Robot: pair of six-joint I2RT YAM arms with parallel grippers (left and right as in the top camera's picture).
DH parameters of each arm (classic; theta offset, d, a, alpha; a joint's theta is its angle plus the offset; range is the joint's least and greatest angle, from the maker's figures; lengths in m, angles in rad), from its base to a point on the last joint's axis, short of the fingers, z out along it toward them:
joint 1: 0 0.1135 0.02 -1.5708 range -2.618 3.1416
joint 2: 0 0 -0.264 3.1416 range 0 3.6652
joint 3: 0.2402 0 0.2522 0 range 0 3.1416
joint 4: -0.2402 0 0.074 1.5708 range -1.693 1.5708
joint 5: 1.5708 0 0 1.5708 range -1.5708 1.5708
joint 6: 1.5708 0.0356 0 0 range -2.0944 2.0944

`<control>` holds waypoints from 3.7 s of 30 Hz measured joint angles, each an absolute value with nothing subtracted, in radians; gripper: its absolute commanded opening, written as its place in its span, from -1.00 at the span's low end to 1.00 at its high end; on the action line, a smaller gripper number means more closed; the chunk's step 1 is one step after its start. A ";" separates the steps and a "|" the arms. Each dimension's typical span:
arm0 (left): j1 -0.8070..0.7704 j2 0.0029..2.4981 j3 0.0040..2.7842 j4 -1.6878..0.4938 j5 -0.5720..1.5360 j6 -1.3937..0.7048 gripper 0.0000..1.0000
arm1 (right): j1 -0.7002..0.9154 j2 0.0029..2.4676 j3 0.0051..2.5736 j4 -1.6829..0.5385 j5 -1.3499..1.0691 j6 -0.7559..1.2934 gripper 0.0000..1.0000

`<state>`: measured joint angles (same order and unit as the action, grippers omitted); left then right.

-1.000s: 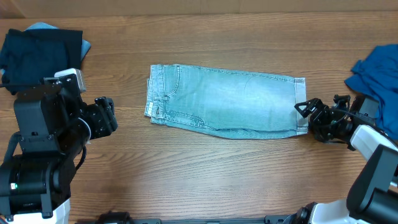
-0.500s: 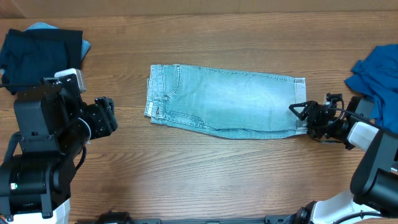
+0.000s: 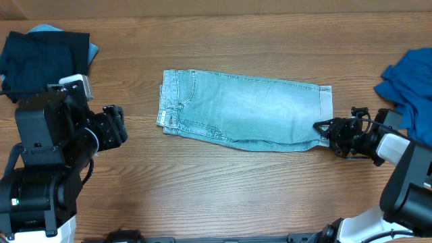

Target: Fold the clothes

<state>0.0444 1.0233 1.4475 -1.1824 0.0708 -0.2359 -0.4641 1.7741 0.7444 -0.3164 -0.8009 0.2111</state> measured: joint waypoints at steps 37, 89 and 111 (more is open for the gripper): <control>0.044 1.023 1.448 -1.198 0.071 -0.236 0.34 | -0.472 1.549 0.793 -0.597 -0.496 0.292 0.59; 0.044 1.023 1.448 -1.182 0.093 -0.236 0.34 | -0.496 1.786 0.802 -0.677 -0.823 0.246 0.57; 0.044 1.024 1.448 -1.181 0.094 -0.236 0.34 | -0.503 1.766 0.665 -0.296 -0.945 0.382 0.20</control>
<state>0.0444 1.0241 1.4475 -1.1812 0.0937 -0.2359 -0.5026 1.7660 0.6647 -0.2958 -0.9451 0.3820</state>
